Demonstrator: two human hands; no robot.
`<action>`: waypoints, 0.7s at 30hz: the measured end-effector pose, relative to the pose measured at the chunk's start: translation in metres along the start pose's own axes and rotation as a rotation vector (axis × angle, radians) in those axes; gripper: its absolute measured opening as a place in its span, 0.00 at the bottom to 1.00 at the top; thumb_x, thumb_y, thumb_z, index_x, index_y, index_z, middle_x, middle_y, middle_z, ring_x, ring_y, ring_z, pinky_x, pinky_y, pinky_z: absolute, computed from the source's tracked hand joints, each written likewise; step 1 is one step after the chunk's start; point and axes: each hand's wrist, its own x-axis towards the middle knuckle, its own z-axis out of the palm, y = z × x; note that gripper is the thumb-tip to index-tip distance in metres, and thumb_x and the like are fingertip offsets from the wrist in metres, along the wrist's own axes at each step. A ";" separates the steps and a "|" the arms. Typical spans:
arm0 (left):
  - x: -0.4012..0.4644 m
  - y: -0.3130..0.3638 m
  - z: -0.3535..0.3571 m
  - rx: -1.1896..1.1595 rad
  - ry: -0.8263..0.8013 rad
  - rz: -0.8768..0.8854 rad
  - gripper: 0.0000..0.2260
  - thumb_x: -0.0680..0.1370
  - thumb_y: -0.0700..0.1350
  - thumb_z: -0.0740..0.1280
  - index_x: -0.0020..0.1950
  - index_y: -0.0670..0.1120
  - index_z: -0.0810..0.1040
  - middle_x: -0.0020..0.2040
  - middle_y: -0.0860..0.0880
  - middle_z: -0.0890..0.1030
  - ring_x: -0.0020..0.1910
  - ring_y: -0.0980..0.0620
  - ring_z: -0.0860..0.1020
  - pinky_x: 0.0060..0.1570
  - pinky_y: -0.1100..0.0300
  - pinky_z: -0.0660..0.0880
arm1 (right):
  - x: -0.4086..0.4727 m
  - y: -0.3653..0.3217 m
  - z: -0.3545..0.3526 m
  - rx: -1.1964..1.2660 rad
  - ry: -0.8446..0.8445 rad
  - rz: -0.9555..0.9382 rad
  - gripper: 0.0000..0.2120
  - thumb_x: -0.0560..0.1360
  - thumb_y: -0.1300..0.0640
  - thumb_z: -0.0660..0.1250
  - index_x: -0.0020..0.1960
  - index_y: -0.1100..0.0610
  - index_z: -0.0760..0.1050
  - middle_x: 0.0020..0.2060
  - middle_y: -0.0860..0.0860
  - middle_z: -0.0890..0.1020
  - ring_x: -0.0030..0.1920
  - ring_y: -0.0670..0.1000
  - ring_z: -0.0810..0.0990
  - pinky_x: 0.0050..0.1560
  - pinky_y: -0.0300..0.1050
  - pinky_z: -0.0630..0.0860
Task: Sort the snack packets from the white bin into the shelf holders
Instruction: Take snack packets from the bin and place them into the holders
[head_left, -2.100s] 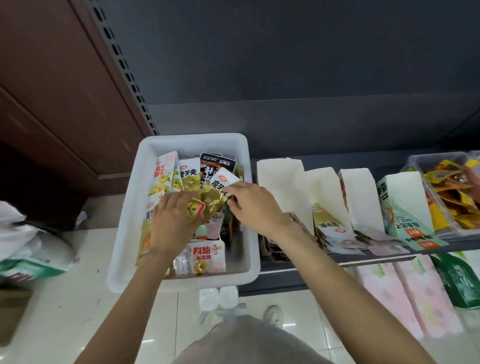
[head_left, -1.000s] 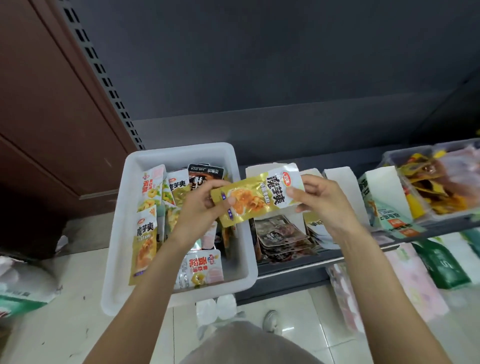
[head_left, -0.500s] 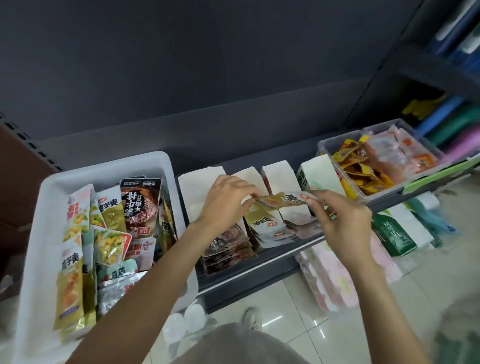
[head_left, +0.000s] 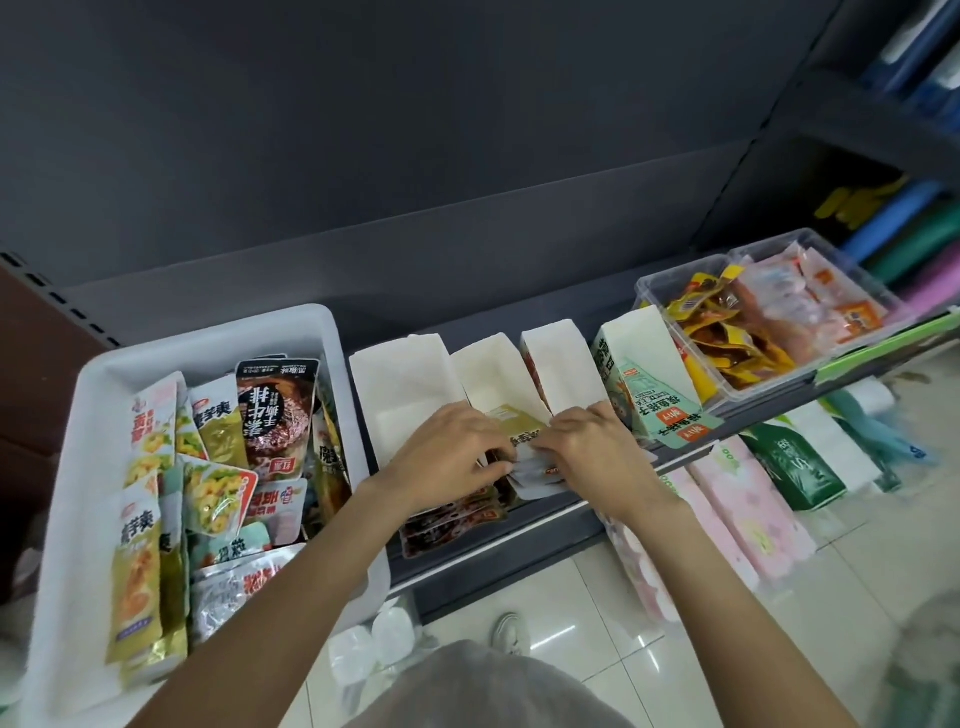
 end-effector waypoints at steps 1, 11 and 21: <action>-0.001 0.001 -0.001 -0.022 -0.001 0.005 0.09 0.78 0.52 0.65 0.55 0.52 0.81 0.53 0.55 0.80 0.54 0.55 0.74 0.62 0.61 0.63 | -0.002 0.001 -0.001 0.018 0.001 0.006 0.13 0.66 0.65 0.70 0.44 0.50 0.83 0.38 0.48 0.84 0.45 0.51 0.81 0.46 0.48 0.69; -0.092 -0.017 -0.049 -0.212 0.647 -0.336 0.12 0.77 0.52 0.61 0.54 0.50 0.81 0.46 0.57 0.81 0.44 0.62 0.77 0.45 0.70 0.73 | 0.017 -0.068 -0.079 0.569 0.294 -0.049 0.13 0.75 0.62 0.62 0.54 0.54 0.81 0.45 0.45 0.84 0.46 0.44 0.80 0.49 0.37 0.73; -0.234 -0.092 -0.034 0.171 0.503 -0.942 0.20 0.68 0.41 0.75 0.58 0.45 0.79 0.60 0.40 0.77 0.61 0.37 0.72 0.59 0.43 0.70 | 0.110 -0.238 -0.017 0.520 -0.149 -0.177 0.17 0.81 0.52 0.59 0.66 0.57 0.72 0.60 0.52 0.79 0.58 0.52 0.78 0.58 0.49 0.75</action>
